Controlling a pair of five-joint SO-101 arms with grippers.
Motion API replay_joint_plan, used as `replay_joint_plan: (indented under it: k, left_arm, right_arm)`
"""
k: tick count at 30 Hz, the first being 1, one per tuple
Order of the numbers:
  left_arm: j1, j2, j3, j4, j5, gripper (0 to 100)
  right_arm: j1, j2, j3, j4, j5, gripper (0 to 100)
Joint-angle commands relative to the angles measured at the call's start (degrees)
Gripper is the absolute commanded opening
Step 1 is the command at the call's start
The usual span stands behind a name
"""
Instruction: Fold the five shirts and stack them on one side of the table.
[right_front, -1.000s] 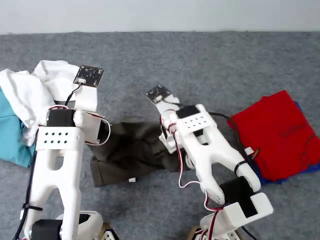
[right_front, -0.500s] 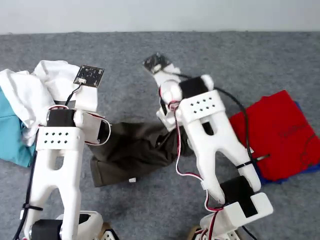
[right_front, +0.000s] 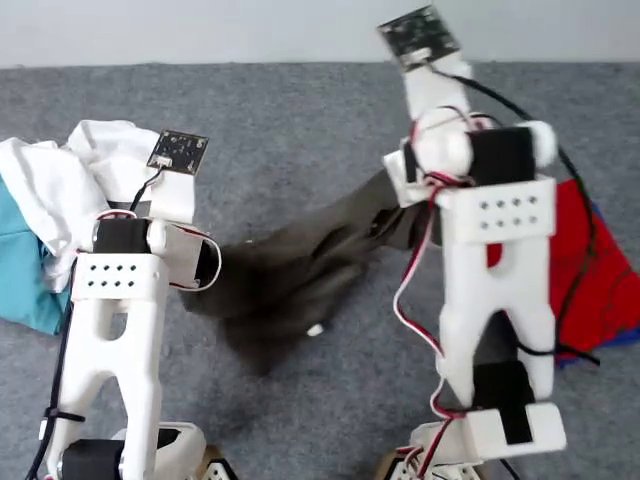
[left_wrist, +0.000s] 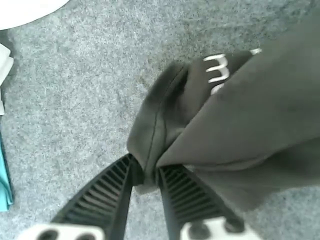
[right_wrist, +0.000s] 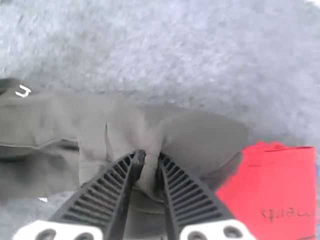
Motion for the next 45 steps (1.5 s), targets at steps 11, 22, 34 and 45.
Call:
replay_joint_plan:
  k: [11,22,34,45]
  left_arm:
    - [0.44,-1.23,-0.13,0.00,-0.44,1]
    - [0.44,-1.32,4.09,-3.34,-0.44,1]
    - [0.44,-1.32,4.26,-3.34,-0.44,1]
    - [0.44,-1.23,4.44,-3.34,-0.44,1]
  right_arm:
    - [1.27,-7.60,15.30,2.33,0.35,20.3]
    - [1.27,-7.08,24.70,0.40,2.29,19.9]
    - [2.42,-6.99,49.23,-22.55,2.37,20.1]
    - [12.53,-3.74,52.84,-28.18,1.85,20.1]
